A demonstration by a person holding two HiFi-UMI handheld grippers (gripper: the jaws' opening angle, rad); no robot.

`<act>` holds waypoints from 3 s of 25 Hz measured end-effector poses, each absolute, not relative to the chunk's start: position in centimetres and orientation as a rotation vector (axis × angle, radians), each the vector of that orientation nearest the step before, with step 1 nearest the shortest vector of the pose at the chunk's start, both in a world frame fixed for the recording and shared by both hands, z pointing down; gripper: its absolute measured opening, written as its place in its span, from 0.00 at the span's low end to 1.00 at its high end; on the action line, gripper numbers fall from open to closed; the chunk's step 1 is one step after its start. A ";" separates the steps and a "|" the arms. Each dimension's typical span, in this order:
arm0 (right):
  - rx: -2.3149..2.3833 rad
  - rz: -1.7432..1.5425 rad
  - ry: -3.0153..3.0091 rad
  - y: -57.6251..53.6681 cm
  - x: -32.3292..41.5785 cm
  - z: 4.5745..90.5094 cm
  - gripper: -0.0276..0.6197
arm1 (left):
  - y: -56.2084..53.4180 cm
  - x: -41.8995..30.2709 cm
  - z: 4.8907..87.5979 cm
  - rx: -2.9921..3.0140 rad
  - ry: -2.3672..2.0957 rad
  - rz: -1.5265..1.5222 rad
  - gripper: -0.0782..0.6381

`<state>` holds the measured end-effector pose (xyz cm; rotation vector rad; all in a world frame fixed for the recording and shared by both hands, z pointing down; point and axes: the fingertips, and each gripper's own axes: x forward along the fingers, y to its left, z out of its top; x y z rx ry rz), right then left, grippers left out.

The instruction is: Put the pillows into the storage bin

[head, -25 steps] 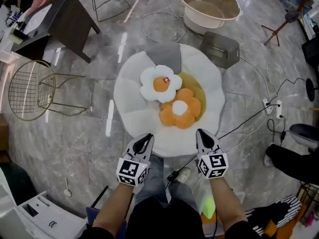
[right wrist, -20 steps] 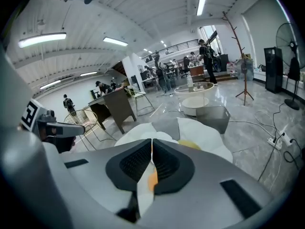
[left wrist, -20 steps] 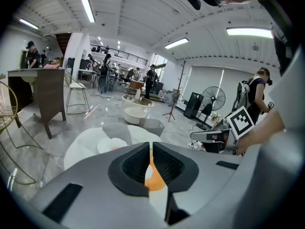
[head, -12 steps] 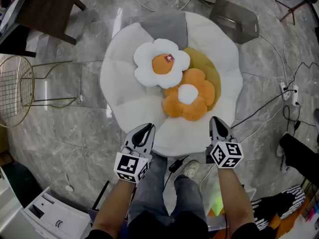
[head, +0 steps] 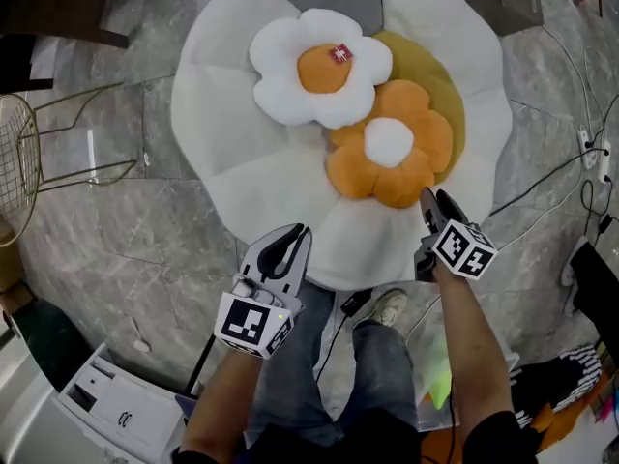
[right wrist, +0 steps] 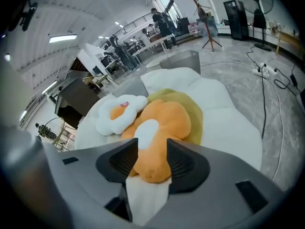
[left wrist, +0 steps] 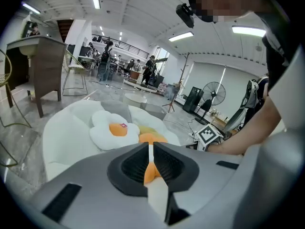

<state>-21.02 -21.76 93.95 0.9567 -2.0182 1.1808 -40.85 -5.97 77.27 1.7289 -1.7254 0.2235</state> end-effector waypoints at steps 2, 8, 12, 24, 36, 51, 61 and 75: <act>0.958 1.198 -1.969 -21.5 -21.0 95.8 0.37 | -5.7 -41.0 77.6 1.725 -1.725 0.215 0.16; 1.007 1.192 -1.871 -21.1 -21.2 99.4 0.50 | -4.9 -42.0 78.5 1.707 -1.725 0.206 0.16; 1.063 1.241 -1.775 -21.0 -20.6 101.8 0.60 | -4.5 -42.3 79.3 1.707 -1.715 0.214 0.16; 1.002 1.230 -1.804 -20.6 -23.6 103.0 0.63 | -3.1 -42.8 80.5 1.663 -1.712 0.185 0.16; 0.884 1.062 -1.930 -19.1 -25.7 97.1 0.23 | -2.6 -40.8 78.5 1.648 -1.683 0.220 0.16; 0.828 0.993 -2.236 -18.1 -19.2 74.2 0.19 | -7.0 -33.3 66.1 1.841 -1.642 0.262 0.16; 0.999 0.989 -2.491 -21.0 -11.2 54.7 0.19 | -11.4 -27.8 53.6 2.032 -1.625 0.273 0.23; 1.302 0.892 -2.646 -15.3 5.0 40.4 0.19 | -11.9 -11.2 40.3 2.390 -1.446 0.256 0.26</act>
